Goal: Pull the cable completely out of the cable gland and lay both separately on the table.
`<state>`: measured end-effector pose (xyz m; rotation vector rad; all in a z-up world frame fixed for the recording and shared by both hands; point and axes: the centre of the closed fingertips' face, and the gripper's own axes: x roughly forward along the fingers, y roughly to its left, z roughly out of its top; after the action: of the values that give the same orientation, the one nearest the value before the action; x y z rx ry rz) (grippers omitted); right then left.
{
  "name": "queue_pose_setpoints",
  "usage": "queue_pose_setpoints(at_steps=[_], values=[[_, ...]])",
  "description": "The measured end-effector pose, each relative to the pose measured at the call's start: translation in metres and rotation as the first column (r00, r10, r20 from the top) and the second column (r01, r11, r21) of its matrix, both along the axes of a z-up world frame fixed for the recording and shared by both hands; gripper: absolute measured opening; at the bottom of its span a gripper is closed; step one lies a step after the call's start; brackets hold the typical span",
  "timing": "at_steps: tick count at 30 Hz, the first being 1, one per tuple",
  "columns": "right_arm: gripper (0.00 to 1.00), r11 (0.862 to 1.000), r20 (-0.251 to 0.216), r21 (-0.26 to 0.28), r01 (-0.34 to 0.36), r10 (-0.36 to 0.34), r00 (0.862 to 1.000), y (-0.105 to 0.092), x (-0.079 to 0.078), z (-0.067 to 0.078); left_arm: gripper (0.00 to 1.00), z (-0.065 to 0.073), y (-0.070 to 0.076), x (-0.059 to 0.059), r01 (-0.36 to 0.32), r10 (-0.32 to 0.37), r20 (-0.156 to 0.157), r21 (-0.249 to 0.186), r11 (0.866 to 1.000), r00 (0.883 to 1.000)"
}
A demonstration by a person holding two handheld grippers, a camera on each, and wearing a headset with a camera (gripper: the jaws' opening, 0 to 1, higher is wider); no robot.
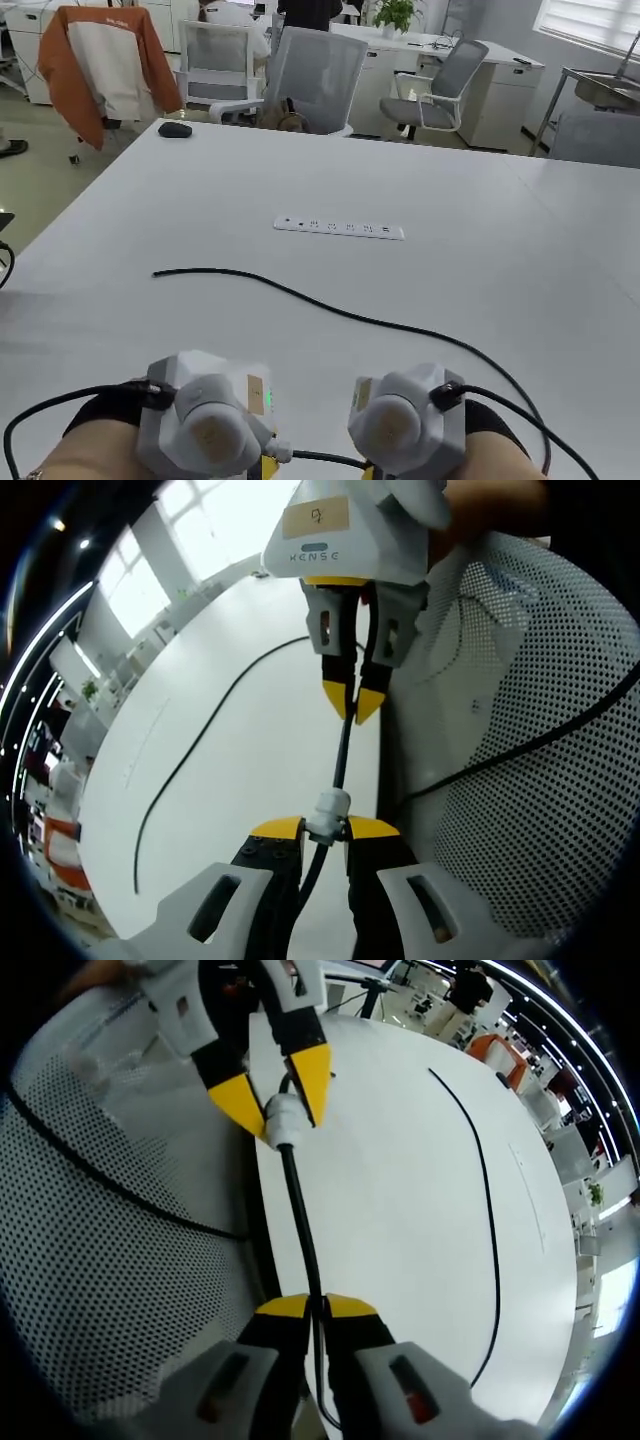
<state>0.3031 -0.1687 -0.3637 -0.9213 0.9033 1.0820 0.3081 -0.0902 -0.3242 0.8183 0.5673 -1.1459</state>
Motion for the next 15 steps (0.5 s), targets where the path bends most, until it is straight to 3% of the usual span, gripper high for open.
queue_pose_setpoints(at_steps=[3,5,8,15], values=[[0.05,1.0,-0.005,0.009,-0.028,0.028,1.0,0.004,-0.004,0.0,0.17,0.0,0.001,0.0,-0.002,0.002,0.003,0.007,1.0,1.0],[0.11,0.996,-0.027,0.078,-0.044,0.046,0.999,0.017,-0.009,0.003,0.17,0.001,0.0,-0.001,0.001,-0.001,0.001,-0.002,1.0,1.0],[0.12,0.992,-0.034,0.123,-0.035,0.039,0.999,0.023,-0.009,0.011,0.17,0.0,-0.001,-0.002,0.004,-0.004,-0.001,-0.001,1.0,1.0],[0.14,0.973,0.007,0.219,-0.067,0.067,0.998,0.04,-0.008,0.026,0.17,-0.001,-0.001,0.0,0.01,-0.01,0.002,-0.001,1.0,1.0]])
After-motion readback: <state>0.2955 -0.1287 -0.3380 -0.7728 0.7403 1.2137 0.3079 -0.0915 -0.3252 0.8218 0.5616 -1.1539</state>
